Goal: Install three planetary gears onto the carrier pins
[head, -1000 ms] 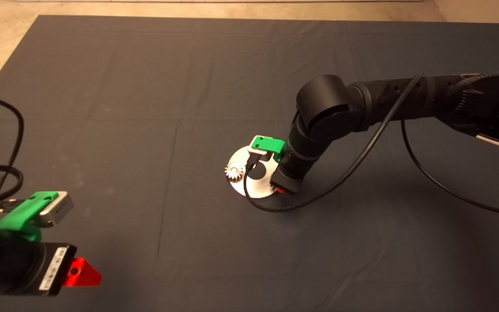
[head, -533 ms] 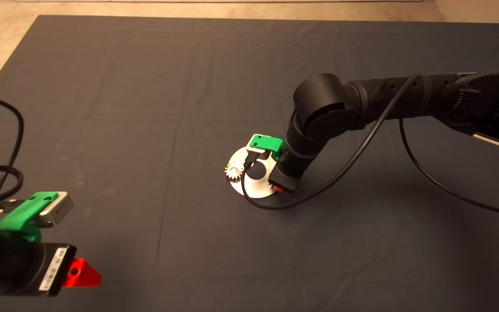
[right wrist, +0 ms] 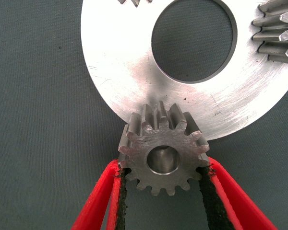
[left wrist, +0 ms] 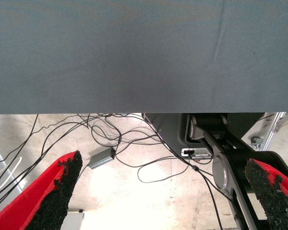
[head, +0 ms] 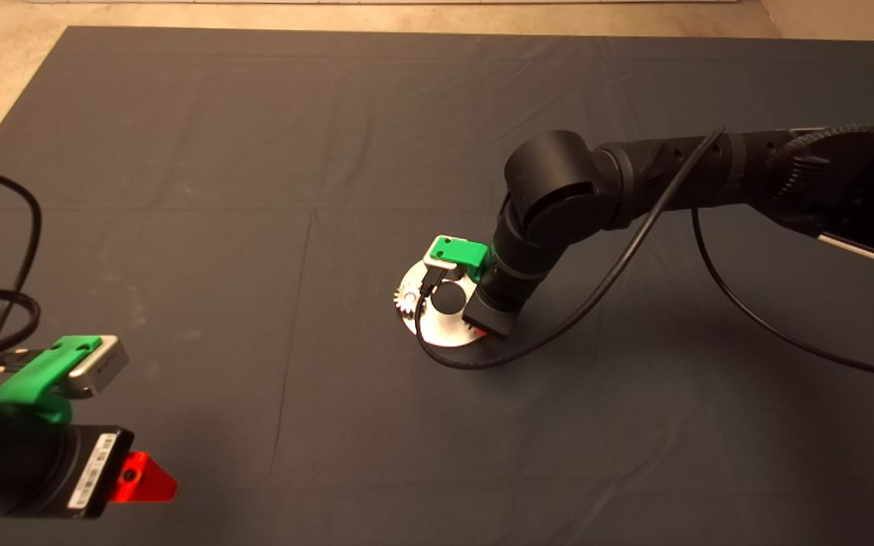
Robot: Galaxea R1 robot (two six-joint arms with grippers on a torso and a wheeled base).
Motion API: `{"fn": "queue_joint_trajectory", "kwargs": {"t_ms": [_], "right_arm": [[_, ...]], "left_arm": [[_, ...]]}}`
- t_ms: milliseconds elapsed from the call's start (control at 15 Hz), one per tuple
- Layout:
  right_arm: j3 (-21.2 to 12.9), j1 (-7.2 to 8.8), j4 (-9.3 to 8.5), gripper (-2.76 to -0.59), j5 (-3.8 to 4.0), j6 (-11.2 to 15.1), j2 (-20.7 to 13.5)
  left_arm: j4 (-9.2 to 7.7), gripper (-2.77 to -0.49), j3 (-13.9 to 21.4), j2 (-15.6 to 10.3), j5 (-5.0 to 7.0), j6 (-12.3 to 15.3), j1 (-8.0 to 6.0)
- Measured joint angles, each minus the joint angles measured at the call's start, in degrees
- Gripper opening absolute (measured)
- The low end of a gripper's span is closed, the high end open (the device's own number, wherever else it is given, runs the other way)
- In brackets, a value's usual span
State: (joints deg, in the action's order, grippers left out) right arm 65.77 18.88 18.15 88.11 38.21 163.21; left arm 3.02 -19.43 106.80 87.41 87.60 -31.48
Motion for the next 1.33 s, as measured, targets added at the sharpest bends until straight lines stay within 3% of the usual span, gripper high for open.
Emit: {"fn": "queue_joint_trajectory", "kwargs": {"t_ms": [1333], "right_arm": [[0.1, -0.01, 1.00, -2.43, -0.02, 0.0, 0.1]], "left_arm": [[-0.02, -0.80, 0.0, 0.0, 0.00, 0.0, 0.00]]}}
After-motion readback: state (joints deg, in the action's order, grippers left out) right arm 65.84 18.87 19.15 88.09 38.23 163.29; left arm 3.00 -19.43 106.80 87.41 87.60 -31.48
